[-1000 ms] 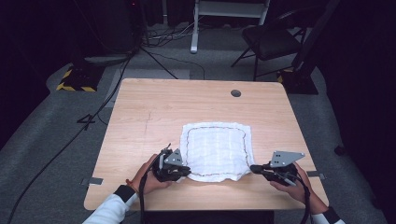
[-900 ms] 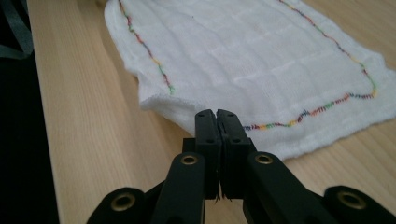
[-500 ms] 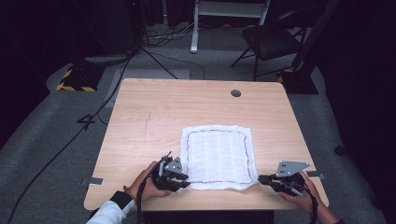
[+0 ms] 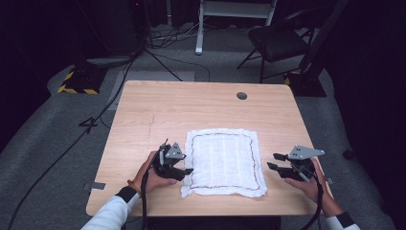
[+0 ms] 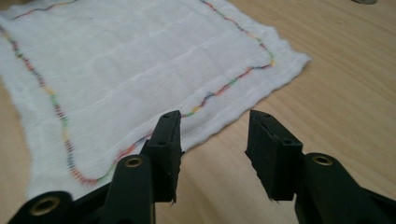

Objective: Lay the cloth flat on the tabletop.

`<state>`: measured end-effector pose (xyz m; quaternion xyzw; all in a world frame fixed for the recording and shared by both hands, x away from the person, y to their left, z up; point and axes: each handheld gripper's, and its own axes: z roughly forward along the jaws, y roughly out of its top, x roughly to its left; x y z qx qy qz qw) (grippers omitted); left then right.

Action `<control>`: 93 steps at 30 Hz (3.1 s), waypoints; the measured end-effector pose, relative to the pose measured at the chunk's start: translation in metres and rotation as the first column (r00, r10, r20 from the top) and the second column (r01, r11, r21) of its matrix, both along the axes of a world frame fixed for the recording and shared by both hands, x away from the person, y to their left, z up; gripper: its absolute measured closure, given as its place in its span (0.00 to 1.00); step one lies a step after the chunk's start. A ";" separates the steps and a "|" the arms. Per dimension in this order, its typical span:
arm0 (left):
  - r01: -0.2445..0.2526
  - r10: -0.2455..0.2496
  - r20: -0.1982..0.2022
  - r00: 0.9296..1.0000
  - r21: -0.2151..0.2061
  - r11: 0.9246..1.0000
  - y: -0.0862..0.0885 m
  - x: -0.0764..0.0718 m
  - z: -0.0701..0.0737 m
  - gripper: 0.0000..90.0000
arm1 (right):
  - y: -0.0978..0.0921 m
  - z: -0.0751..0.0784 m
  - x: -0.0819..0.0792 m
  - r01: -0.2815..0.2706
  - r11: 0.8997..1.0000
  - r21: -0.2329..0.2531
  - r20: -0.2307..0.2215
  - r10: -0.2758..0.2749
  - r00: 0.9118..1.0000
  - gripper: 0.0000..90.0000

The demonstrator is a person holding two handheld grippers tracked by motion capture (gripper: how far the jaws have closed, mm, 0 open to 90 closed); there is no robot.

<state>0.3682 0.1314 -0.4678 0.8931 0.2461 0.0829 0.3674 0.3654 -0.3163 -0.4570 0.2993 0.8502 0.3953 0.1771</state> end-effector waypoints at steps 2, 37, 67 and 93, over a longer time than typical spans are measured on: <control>-0.026 0.026 0.013 1.000 -0.002 1.000 -0.002 0.009 0.001 0.34 | 0.000 -0.001 0.015 0.021 1.000 -0.003 0.008 -0.020 1.000 0.55; -0.246 0.247 -0.013 0.969 0.043 0.968 -0.026 0.137 -0.027 0.37 | 0.044 -0.032 0.140 0.222 0.966 -0.129 -0.064 -0.232 0.971 0.57; -0.318 0.318 0.019 0.948 -0.015 0.948 0.005 0.146 -0.011 0.29 | 0.050 -0.018 0.156 0.278 0.957 -0.083 -0.007 -0.280 0.960 0.50; -0.271 0.270 0.063 0.961 -0.001 0.963 0.043 0.081 -0.002 0.24 | 0.137 0.015 0.045 -0.205 0.979 -0.002 0.038 0.205 0.978 0.53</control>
